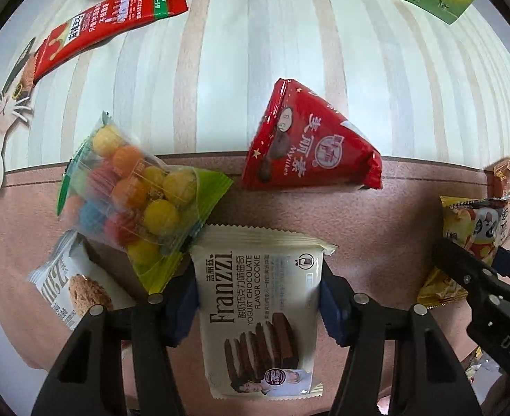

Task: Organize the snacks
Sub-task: 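Carry both packs into the box and open both tools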

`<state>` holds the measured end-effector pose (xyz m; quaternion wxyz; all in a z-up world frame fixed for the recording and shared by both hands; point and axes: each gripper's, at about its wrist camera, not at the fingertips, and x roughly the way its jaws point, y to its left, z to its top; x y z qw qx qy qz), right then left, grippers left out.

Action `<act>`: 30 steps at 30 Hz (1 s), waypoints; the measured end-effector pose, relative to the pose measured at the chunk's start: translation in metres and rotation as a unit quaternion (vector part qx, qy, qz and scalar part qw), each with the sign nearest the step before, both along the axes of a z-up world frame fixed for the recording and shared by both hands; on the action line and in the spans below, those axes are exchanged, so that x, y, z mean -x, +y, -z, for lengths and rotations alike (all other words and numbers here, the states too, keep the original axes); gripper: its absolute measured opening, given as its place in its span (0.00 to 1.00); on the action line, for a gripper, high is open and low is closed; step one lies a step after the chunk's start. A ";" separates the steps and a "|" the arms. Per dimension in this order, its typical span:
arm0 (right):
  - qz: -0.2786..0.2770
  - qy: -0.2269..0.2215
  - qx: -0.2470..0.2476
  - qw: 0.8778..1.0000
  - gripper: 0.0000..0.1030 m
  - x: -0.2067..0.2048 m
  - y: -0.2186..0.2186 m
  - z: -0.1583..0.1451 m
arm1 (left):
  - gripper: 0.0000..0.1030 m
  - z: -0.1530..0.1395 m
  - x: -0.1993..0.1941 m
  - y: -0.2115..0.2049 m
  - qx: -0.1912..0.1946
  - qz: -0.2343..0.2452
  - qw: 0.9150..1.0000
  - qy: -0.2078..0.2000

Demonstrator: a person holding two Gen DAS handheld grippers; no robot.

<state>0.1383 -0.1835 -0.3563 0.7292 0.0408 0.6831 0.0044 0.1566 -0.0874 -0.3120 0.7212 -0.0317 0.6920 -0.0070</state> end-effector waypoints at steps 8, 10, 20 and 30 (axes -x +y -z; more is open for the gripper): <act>0.013 -0.019 -0.025 0.999 0.49 -0.008 -0.008 -0.021 | 0.55 -0.027 -0.001 0.000 -0.004 0.013 1.000 -0.025; 0.018 -0.026 -0.043 0.999 0.49 -0.008 -0.014 -0.033 | 0.55 -0.049 -0.004 -0.001 0.000 0.020 0.999 -0.043; 0.027 -0.089 -0.124 0.988 0.49 -0.043 -0.036 -0.122 | 0.54 -0.160 -0.053 0.002 0.056 0.027 0.989 -0.131; 0.009 -0.177 -0.138 0.974 0.49 -0.141 -0.038 -0.217 | 0.54 -0.224 -0.176 0.012 0.116 0.016 0.982 -0.148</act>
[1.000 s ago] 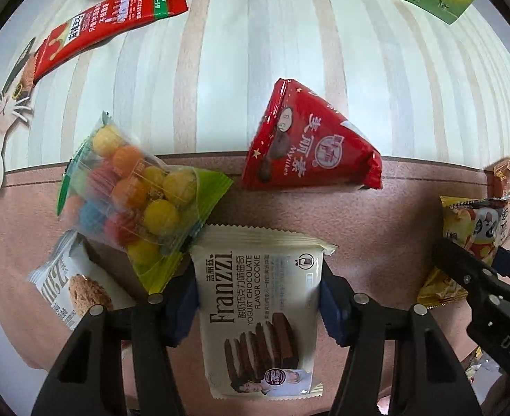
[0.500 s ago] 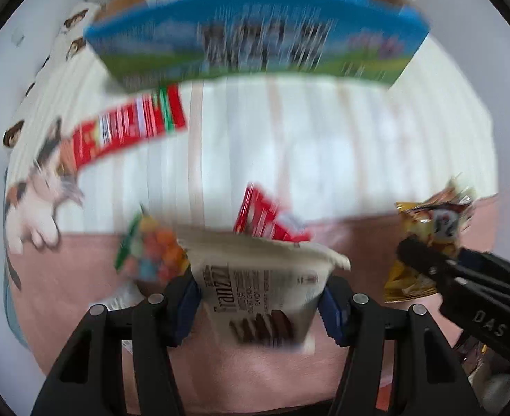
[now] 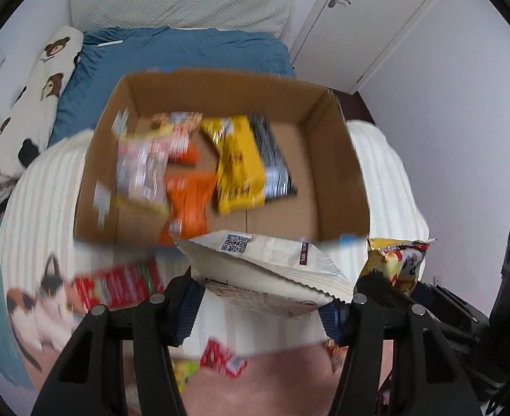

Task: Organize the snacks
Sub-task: 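Carry both packs into the box and open both tools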

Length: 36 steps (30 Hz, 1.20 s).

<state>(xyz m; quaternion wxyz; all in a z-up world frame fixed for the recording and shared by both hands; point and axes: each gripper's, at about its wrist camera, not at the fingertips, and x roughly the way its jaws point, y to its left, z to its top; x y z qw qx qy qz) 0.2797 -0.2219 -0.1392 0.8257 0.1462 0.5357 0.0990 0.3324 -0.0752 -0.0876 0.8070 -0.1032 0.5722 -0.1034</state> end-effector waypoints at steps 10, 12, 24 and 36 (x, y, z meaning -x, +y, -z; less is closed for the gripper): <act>0.006 0.028 0.021 0.999 0.49 -0.099 0.004 0.016 | 0.54 0.053 -0.114 -0.005 0.002 0.003 0.996 0.085; 0.007 0.043 0.022 0.999 0.49 -0.108 0.005 0.030 | 0.54 0.067 -0.123 -0.008 -0.001 0.009 0.995 0.102; 0.020 0.121 0.028 0.992 0.72 -0.124 -0.006 0.083 | 0.59 0.119 -0.125 -0.018 -0.002 0.019 0.985 0.170; 0.013 0.107 0.044 0.993 0.90 -0.122 0.006 0.057 | 0.65 0.069 -0.111 -0.007 -0.015 0.013 0.994 0.108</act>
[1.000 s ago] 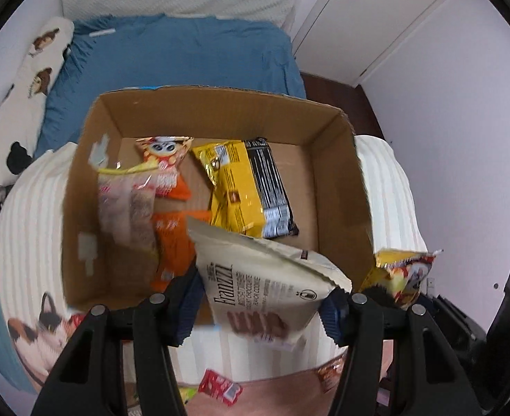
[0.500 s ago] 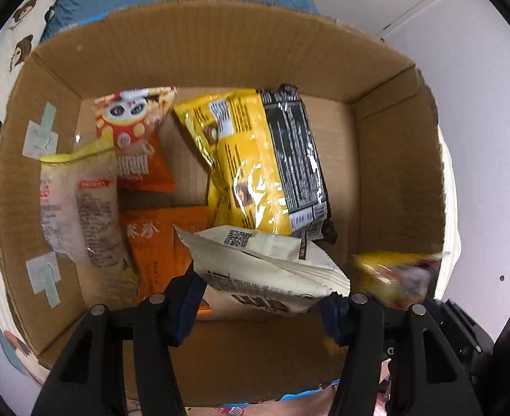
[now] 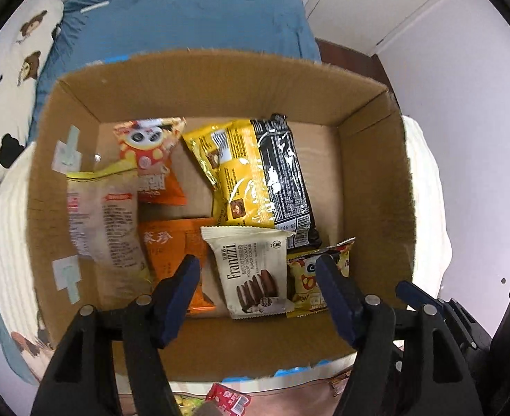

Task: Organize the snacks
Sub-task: 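Carry both packs into the box and open both tools, then grasp the brown pastry packet with the right tool while the left tool grasps the nitz cookie pack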

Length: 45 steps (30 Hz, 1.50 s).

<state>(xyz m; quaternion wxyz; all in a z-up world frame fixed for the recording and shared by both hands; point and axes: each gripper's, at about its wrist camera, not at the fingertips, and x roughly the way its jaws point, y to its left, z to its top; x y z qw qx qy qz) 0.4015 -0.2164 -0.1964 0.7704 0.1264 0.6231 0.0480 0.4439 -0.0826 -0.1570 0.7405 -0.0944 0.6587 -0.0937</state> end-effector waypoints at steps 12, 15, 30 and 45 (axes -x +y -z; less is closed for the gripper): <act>-0.023 -0.050 0.036 0.998 0.94 0.038 0.015 -0.041 | 0.65 -0.059 0.058 0.027 -0.063 -0.024 0.990 -0.126; -0.029 -0.064 0.042 0.997 0.94 0.052 0.019 -0.051 | 0.65 -0.070 0.081 0.032 -0.083 -0.032 0.983 -0.161; -0.041 -0.178 0.074 0.980 0.94 0.150 0.038 -0.113 | 0.65 -0.098 0.187 0.049 -0.111 -0.049 0.964 -0.235; 0.006 -0.134 0.005 0.991 0.94 0.229 -0.004 -0.076 | 0.94 -0.054 0.264 0.054 -0.088 -0.073 0.974 -0.197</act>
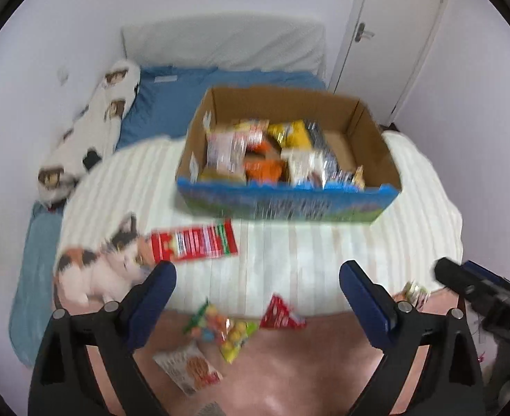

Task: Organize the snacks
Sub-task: 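Grasp the brown pastry packet with the right tool while the left tool grasps the nitz cookie pack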

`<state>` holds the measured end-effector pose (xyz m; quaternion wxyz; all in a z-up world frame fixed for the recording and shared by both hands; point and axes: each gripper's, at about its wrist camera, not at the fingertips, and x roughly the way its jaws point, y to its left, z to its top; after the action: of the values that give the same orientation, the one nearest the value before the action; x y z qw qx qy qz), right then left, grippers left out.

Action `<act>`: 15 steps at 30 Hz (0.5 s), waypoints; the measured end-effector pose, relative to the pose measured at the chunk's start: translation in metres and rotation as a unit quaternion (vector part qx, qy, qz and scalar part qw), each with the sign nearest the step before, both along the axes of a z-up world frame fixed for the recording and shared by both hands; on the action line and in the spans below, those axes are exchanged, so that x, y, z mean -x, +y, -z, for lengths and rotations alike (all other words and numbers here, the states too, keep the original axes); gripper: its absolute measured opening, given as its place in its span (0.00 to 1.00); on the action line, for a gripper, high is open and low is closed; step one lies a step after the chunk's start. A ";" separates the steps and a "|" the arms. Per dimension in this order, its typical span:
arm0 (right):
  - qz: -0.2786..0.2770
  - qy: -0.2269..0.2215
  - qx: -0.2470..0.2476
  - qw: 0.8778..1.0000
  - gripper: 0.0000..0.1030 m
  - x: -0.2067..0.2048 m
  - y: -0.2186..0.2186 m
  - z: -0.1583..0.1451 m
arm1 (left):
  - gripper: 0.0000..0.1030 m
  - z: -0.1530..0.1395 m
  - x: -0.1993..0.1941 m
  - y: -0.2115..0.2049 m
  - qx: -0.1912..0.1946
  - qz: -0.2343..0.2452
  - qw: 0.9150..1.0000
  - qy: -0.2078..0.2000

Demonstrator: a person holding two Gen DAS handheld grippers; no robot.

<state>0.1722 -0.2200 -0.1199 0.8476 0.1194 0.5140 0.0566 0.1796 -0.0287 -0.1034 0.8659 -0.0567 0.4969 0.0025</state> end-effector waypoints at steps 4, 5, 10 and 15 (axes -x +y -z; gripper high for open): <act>0.049 0.042 -0.006 0.998 0.94 0.013 -0.039 0.035 | 0.94 0.054 0.004 0.001 0.023 -0.010 0.997 0.073; 0.069 0.058 -0.009 0.996 0.94 0.016 -0.053 0.049 | 0.94 0.063 0.007 0.002 0.029 -0.012 0.996 0.084; 0.112 0.120 0.012 0.986 0.94 0.021 -0.096 0.109 | 0.94 0.121 0.010 -0.005 0.052 -0.019 0.987 0.148; 0.079 0.167 0.043 0.982 0.94 0.013 -0.102 0.169 | 0.94 0.158 0.016 -0.014 0.035 -0.019 0.982 0.184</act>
<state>0.1592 -0.3224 -0.2889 0.7558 0.1310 0.6394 -0.0530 0.1639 -0.0432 -0.2615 0.7572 -0.0949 0.6461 0.0120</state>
